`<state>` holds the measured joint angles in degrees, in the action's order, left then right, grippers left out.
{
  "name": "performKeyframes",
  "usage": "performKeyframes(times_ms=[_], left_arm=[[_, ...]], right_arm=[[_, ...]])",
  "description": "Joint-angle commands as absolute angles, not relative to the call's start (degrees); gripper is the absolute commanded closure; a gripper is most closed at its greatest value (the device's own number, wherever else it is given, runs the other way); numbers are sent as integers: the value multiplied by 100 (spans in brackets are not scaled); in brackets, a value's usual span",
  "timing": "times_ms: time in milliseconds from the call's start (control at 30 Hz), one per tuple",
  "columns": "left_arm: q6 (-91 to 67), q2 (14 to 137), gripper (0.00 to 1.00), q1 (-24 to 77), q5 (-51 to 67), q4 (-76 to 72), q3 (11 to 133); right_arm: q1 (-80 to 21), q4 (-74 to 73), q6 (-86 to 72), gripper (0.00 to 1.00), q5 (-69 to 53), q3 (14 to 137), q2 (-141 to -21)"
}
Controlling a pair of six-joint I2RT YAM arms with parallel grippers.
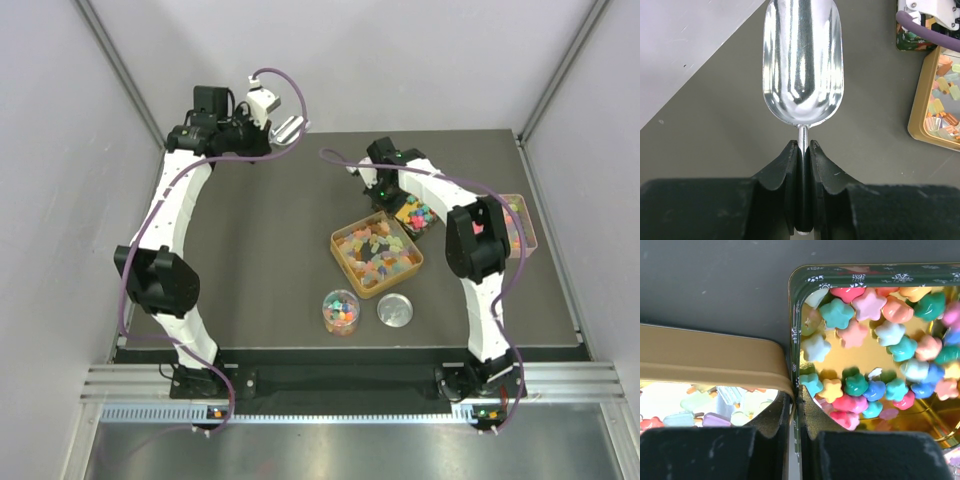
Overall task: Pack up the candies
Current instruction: Move the storage box to the center of the board.
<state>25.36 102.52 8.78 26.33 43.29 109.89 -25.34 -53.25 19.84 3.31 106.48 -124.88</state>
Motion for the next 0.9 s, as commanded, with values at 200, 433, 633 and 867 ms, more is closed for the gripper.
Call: performKeyframes(times_ms=[200,433,633,867], left_arm=[[2452,10398,100,861,3032,4008,11400],[2549,10327,100,861,3076,4210,11373],[2522,10187,100,861,3059,4201,11119],[2698,10011,100,861,2988,4263,10925]], right_arm=[[-2593,-5176,590,100,194,10362,-11839],[-2470,-5396,-955,100,-201,10678,-12058],[-2259,-5739,-1863,100,-896,11574,-12594],[-2390,-5625,-2215,100,-1344,11840,-12841]])
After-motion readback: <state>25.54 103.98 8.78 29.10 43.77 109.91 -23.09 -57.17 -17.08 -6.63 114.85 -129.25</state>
